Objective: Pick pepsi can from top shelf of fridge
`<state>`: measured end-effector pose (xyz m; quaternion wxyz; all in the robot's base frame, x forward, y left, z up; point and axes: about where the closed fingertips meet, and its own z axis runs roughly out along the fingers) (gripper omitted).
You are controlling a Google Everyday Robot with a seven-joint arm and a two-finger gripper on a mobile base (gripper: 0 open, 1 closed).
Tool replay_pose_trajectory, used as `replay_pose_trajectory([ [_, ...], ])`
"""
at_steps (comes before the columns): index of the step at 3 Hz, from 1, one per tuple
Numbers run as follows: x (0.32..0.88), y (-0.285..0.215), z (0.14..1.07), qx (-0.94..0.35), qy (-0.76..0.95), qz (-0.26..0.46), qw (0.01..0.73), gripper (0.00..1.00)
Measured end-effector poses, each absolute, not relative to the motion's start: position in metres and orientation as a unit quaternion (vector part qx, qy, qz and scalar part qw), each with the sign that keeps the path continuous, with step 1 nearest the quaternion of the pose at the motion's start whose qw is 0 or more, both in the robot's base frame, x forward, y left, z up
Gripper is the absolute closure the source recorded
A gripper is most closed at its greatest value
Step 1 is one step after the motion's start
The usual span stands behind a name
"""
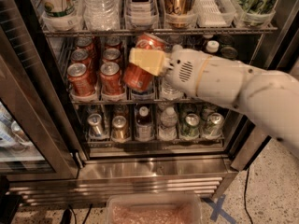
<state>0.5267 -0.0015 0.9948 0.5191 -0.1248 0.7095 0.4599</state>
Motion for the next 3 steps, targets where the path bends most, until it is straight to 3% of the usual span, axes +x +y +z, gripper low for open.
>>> replay_pose_trajectory([
  [2,0.456,-0.025,0.989,-0.141,0.765,0.437,0.452,1.0],
  [3,0.456,-0.025,0.989,-0.141,0.765,0.437,0.452,1.0],
])
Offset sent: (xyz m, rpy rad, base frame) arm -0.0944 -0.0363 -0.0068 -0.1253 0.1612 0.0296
